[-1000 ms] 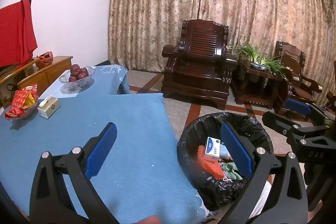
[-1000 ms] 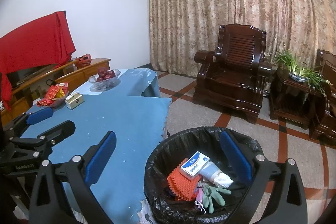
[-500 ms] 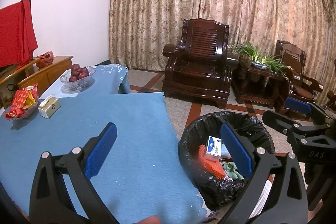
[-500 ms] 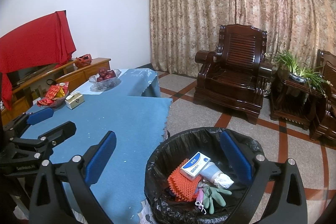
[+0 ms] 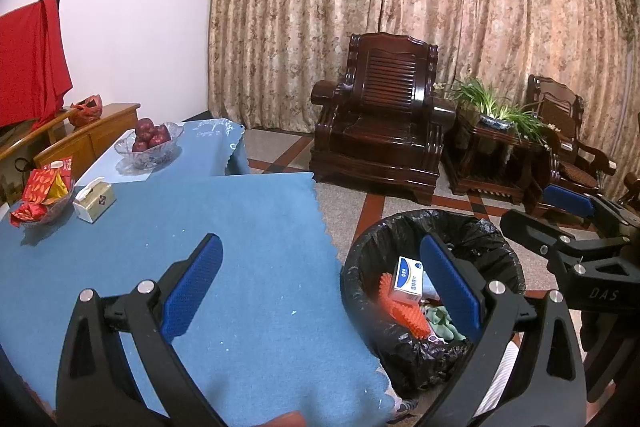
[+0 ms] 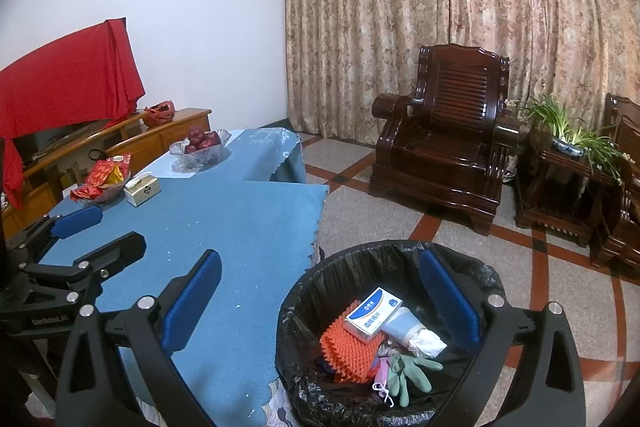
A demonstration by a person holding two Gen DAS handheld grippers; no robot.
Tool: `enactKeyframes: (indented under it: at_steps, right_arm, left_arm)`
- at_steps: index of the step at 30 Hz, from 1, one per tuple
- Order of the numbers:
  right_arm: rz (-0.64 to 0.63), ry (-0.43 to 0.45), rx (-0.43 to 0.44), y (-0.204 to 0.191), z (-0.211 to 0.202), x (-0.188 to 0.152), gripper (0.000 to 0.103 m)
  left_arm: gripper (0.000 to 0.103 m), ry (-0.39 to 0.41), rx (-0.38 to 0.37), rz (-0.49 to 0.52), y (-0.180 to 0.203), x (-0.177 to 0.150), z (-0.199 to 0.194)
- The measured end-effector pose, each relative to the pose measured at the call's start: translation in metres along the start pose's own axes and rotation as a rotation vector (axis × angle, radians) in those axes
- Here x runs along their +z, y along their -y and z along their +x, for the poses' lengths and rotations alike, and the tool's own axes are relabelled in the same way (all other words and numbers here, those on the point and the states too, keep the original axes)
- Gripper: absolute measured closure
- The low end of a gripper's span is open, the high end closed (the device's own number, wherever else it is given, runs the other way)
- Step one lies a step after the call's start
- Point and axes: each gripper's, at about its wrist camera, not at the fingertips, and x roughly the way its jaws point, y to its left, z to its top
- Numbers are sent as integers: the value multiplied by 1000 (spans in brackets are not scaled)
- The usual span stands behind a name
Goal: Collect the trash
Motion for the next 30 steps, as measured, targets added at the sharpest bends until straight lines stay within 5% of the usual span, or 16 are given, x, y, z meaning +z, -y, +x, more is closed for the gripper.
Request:
enactKeyframes:
  at_steps: [30]
  right_arm:
    - [1, -7, 1, -3, 1, 1, 6]
  left_arm:
    - [7, -10, 1, 0, -10, -6, 1]
